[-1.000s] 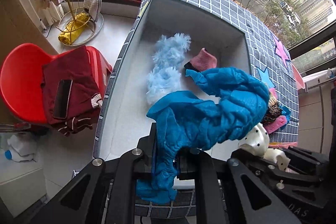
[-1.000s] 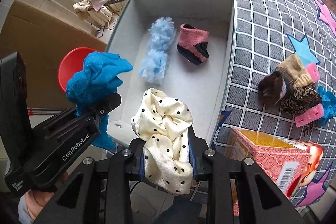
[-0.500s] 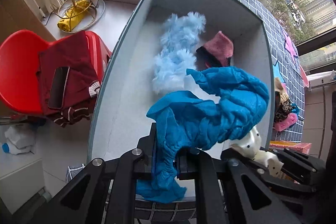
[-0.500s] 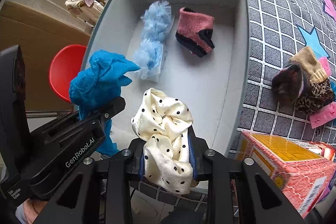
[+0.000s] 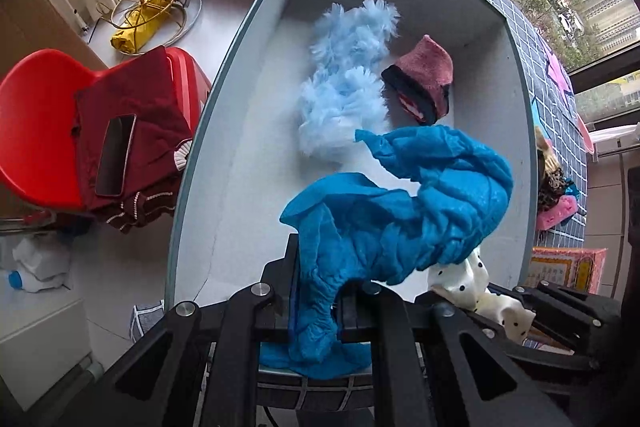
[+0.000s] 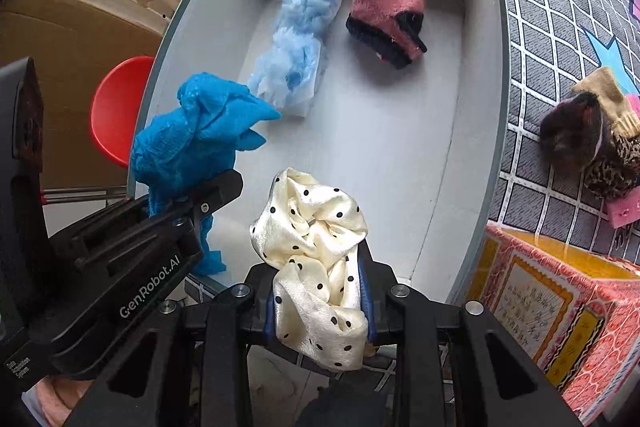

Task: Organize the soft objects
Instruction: 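Carry the blue cap and scrunchie with both tools toward the white box, then open both tools to drop the blue cap and scrunchie into the box, then move both tools back over the pile of soft items, then grasp the pink foam sponge with left tool while right tool grasps the blue cloth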

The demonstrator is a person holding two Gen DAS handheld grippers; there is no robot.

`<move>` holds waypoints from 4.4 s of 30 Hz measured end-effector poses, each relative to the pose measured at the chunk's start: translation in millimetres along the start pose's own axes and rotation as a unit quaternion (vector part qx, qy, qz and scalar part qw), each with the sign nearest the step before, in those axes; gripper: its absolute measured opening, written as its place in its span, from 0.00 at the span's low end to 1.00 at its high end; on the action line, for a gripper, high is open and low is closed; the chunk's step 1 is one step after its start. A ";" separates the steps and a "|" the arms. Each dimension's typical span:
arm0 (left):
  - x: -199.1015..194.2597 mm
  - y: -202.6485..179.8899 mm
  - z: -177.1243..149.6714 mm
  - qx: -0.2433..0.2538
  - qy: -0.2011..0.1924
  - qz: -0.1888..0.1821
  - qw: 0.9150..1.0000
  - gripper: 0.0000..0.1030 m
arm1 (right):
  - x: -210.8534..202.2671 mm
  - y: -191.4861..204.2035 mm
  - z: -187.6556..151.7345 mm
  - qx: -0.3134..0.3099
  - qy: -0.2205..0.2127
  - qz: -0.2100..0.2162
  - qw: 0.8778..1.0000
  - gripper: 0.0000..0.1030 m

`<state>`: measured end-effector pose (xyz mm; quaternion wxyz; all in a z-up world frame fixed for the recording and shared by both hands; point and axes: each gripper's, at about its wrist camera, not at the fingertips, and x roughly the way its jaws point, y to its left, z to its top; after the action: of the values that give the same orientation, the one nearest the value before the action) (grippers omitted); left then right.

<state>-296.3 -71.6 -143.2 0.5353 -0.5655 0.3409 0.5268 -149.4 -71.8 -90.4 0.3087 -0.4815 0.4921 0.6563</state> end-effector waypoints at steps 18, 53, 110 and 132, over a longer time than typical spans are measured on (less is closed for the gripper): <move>-22.0 -7.1 -15.1 0.024 -0.036 0.044 0.998 0.32 | -7.6 -0.6 6.0 -0.027 -0.014 -0.005 1.000 0.40; -78.3 -93.5 17.0 0.076 -0.041 -0.031 0.996 0.88 | -134.1 -84.0 -11.8 0.106 -0.116 0.060 0.986 0.99; 122.8 -425.0 78.5 0.363 0.088 0.159 0.914 0.89 | -60.8 -470.9 -55.1 0.349 -0.030 -0.117 0.929 0.98; 191.5 -430.6 65.1 0.391 0.115 0.127 0.904 0.89 | -50.8 -449.6 -51.8 0.265 -0.052 -0.075 0.960 0.99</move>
<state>138.2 109.2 -212.8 0.5994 -0.3192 0.6477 0.3456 280.4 29.0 -202.3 0.4989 -0.3835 0.5937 0.5015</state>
